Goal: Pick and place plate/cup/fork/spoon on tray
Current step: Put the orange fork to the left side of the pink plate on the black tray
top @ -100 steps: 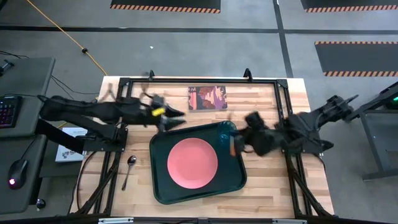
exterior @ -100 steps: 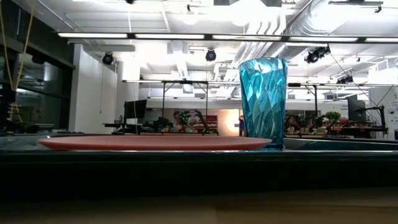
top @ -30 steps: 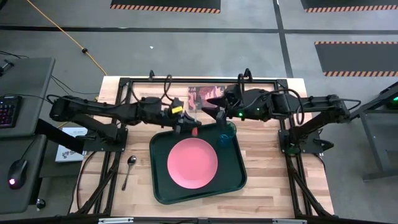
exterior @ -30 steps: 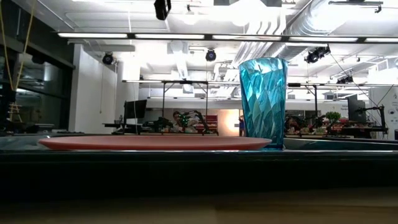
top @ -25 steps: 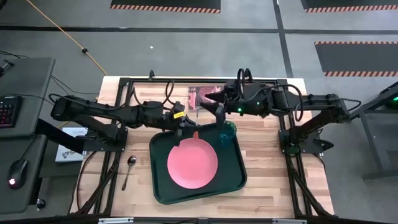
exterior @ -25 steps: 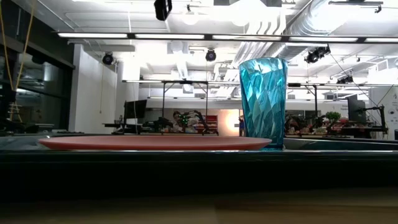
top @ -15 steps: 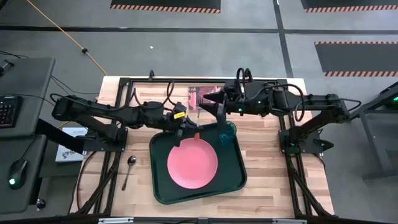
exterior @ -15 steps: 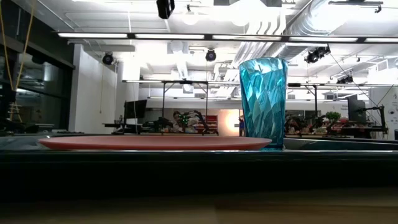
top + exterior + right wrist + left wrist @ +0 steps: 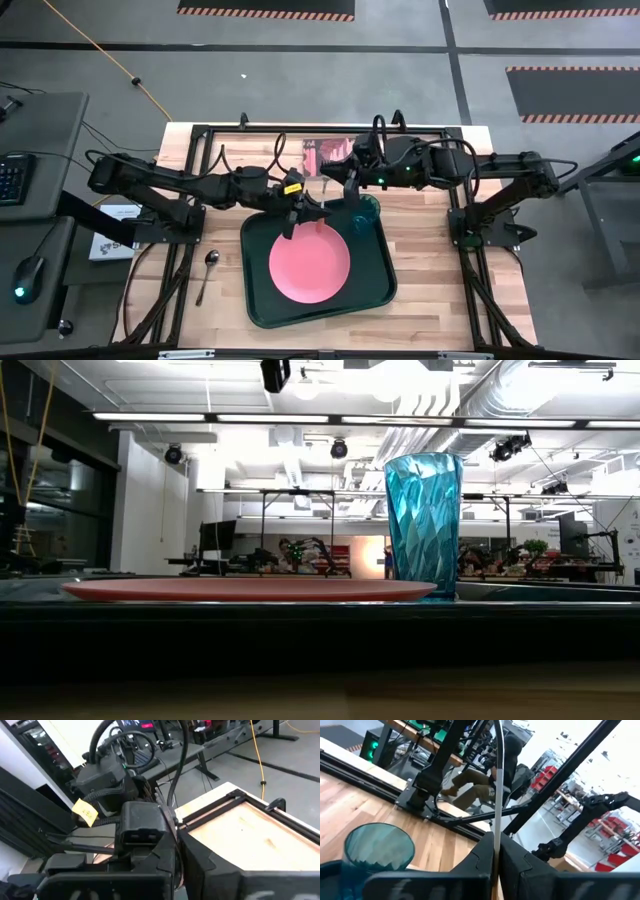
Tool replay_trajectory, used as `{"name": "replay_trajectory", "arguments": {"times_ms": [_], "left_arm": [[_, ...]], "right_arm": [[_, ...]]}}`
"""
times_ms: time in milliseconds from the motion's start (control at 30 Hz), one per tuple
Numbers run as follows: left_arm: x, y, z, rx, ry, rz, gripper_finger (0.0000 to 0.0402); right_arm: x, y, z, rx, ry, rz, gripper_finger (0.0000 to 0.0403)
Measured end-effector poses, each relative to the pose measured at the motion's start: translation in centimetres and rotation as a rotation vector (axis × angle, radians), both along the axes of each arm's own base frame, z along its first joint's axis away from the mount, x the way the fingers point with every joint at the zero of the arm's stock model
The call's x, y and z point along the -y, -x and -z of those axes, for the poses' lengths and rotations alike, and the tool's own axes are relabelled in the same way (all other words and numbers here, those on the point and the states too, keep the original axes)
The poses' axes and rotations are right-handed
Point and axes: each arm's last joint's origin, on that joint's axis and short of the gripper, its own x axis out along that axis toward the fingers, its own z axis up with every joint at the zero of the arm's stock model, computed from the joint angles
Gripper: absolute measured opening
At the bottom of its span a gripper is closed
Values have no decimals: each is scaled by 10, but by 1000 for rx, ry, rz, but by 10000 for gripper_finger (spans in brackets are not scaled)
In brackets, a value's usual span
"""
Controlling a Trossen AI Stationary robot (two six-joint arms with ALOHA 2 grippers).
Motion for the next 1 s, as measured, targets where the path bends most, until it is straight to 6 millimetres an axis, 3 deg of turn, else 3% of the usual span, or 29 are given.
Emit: {"name": "replay_trajectory", "arguments": {"times_ms": [167, 333, 433, 633, 1000], "left_arm": [[-11, 7, -2, -39, -54, -25, 43], [-33, 37, -26, -12, -120, -96, 114], [-43, 56, -39, 11, -142, -167, 158], [-46, 68, -46, 9, -166, -204, 210], [-24, 48, -29, -50, -76, -33, 215]], "right_arm": [[2, 14, -3, -47, 7, 11, 4], [6, 40, -15, -54, 3, 36, 2], [4, 42, -13, -84, -35, 22, 1], [-12, 15, 8, -141, -34, -44, 1], [-24, -22, 36, -185, -89, -166, 0]]}}
